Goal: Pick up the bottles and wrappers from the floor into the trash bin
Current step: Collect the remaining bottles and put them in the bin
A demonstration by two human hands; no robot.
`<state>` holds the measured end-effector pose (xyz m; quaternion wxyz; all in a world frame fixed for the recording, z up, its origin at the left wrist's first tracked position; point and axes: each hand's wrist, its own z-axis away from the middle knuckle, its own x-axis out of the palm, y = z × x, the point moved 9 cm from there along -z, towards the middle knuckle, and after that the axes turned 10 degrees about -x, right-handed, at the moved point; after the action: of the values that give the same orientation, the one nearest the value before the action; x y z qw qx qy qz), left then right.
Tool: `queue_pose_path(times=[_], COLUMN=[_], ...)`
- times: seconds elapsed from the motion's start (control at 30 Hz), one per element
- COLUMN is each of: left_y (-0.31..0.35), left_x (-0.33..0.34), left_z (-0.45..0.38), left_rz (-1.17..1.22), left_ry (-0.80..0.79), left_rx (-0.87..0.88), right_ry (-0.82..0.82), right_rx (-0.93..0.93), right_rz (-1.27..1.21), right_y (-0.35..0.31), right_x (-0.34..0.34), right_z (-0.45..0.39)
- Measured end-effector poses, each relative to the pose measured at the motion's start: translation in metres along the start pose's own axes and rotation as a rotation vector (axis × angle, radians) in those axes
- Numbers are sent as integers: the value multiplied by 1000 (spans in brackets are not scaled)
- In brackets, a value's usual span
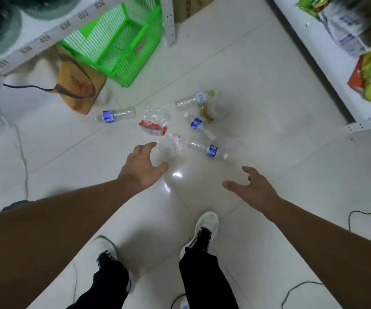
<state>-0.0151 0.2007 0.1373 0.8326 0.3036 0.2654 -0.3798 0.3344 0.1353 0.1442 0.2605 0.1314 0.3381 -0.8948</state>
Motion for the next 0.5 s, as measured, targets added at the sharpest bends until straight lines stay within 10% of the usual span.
queue_pose_path(times=[0.5], left_y=[19], left_x=[45], left_z=[-122], left_rz=[-264], left_ry=[-139], left_rx=[89], right_ry=[-46], right_rx=[41], right_rz=[122], right_y=[-21], right_x=[42], right_z=[-122])
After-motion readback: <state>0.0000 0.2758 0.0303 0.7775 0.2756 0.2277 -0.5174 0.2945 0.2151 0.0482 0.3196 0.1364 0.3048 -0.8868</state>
